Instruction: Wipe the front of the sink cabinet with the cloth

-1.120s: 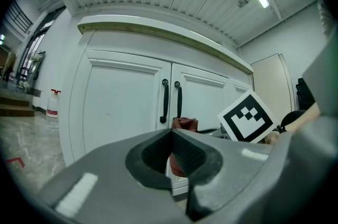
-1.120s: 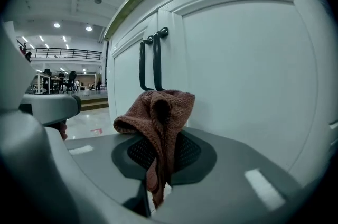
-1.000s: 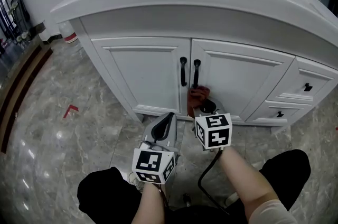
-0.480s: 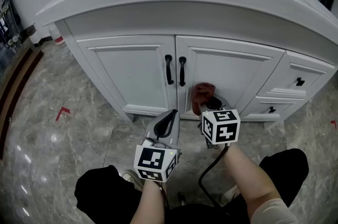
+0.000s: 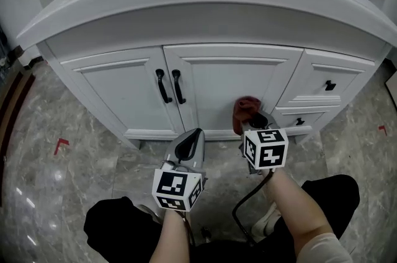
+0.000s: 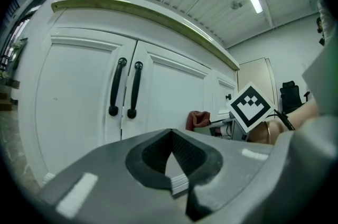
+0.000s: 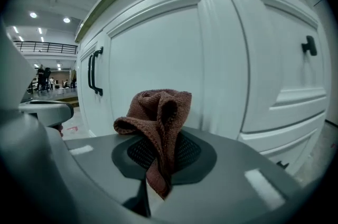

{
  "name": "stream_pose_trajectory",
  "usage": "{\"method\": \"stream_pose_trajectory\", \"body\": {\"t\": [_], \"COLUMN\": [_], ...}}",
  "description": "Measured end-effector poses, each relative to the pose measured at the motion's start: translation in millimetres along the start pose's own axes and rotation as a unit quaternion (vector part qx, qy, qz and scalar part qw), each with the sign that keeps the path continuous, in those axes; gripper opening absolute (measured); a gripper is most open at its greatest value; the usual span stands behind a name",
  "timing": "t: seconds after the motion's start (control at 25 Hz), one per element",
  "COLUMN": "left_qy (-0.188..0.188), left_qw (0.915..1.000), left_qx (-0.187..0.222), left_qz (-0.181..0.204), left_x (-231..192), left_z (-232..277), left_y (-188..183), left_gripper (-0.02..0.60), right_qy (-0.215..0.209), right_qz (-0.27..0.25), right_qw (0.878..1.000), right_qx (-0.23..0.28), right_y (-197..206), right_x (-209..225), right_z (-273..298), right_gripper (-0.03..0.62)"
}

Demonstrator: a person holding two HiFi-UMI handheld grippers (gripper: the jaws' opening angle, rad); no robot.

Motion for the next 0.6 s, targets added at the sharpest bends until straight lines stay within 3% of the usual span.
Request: {"method": "stream_pose_trajectory", "body": {"t": [0.32, 0.6], "left_qy": [0.028, 0.047], "left_qw": [0.9996, 0.9988], "left_qx": [-0.008, -0.011], "left_qz": [-0.001, -0.007], "left_x": [30.6, 54.8], "left_z": [20.3, 29.6], "left_y": [8.9, 13.0], "left_gripper": [0.001, 0.001], "right_qy": [0.048, 0.091], "right_qz": [-0.009, 0.018], "right_qw": [0.999, 0.996], "right_qx": [0.002, 0.002], "right_y": [2.6, 8.7], "right_x": [47.7, 81.0], "right_z": [-28.3, -51.3], "right_gripper": [0.081, 0.080]}}
Point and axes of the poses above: the fingertips, and each gripper's own axes: z forward along the fingers, x to its right, y out of its underside, the point moved 8 cm from there along -z, backward along the fingers, and after that the axes turned 2 degrees about x, right-handed, at the moved point
